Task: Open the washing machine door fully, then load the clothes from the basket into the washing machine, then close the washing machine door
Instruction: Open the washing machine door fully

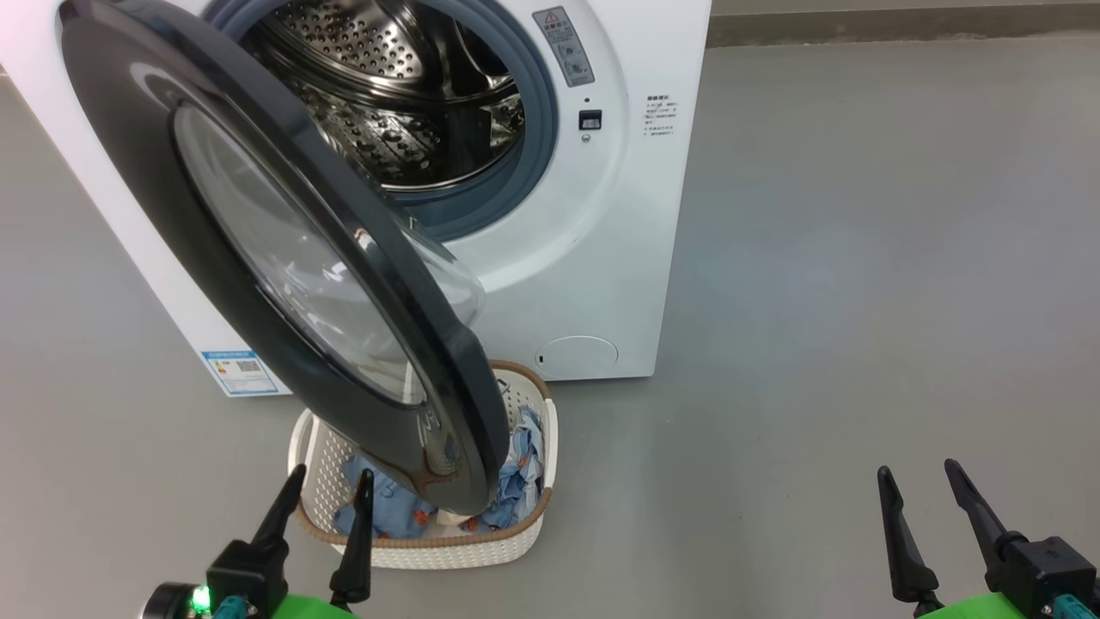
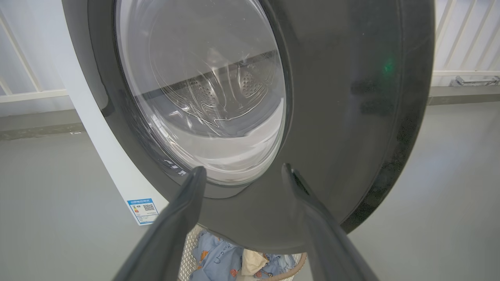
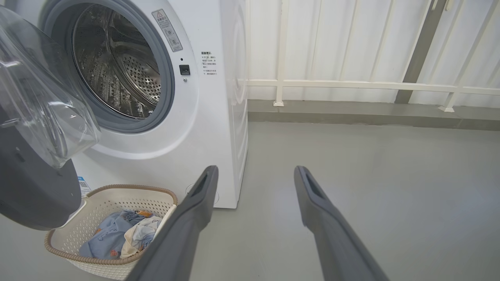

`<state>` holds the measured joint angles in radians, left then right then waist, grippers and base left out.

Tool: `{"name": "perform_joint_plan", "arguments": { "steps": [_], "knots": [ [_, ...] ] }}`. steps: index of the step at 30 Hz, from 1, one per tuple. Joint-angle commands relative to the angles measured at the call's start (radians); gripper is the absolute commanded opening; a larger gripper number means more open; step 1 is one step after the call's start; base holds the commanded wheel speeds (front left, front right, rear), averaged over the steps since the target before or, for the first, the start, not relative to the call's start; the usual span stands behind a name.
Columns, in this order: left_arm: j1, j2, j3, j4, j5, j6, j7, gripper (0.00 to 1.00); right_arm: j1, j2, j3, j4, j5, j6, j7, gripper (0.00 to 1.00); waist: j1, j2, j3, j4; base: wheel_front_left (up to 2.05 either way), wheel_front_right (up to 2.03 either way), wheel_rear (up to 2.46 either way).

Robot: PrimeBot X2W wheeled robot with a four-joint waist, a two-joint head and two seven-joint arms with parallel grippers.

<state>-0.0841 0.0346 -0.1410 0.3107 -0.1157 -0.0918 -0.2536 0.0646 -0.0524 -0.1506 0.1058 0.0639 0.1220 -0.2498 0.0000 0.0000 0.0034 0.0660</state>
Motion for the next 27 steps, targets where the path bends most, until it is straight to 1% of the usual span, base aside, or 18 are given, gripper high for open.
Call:
{"name": "perform_joint_plan", "arguments": {
  "steps": [1, 9, 10, 11, 12, 23, 27],
  "knots": [
    [-0.014, 0.016, 0.028, -0.019, -0.001, -0.003, -0.008, 1.00, -0.005, -0.006, 0.019, -0.026, -0.001, 0.009, -0.012, 1.00, 0.0000, 0.0000, -0.001, 0.000, 0.00, 0.00, 0.00],
    [-0.013, 0.016, 0.026, -0.018, -0.003, 0.001, -0.008, 1.00, -0.004, -0.003, 0.016, -0.024, -0.003, 0.009, -0.012, 1.00, 0.0000, 0.0000, -0.001, -0.003, 0.00, 0.00, 0.00],
    [-0.014, 0.016, 0.026, -0.018, -0.003, 0.002, -0.008, 0.83, -0.004, -0.002, 0.015, -0.024, -0.003, 0.009, -0.012, 1.00, 0.0000, 0.0000, -0.001, -0.003, 0.00, 0.00, 0.00],
    [-0.014, 0.016, 0.026, -0.016, -0.003, 0.002, -0.008, 0.36, -0.003, -0.002, 0.014, -0.024, -0.003, 0.009, -0.012, 1.00, 0.0000, 0.0000, -0.001, -0.002, 0.00, 0.00, 0.00],
    [-0.013, 0.016, 0.026, -0.012, -0.005, 0.002, -0.008, 0.00, -0.003, -0.002, 0.014, -0.024, -0.004, 0.009, -0.012, 1.00, 0.0000, 0.0000, -0.001, -0.002, 0.00, 0.00, 0.00],
    [-0.019, 0.016, 0.031, -0.011, -0.015, 0.010, -0.008, 0.00, 0.003, 0.000, 0.011, -0.026, -0.007, 0.009, -0.012, 1.00, 0.0000, 0.0000, -0.005, -0.001, 0.00, 0.00, 0.00],
    [-0.051, 0.019, 0.061, -0.036, -0.003, 0.024, -0.008, 0.00, 0.012, 0.001, 0.005, -0.028, -0.009, 0.009, -0.012, 1.00, 0.0000, 0.0000, -0.006, 0.004, 0.00, 0.00, 0.00]
  ]
}}
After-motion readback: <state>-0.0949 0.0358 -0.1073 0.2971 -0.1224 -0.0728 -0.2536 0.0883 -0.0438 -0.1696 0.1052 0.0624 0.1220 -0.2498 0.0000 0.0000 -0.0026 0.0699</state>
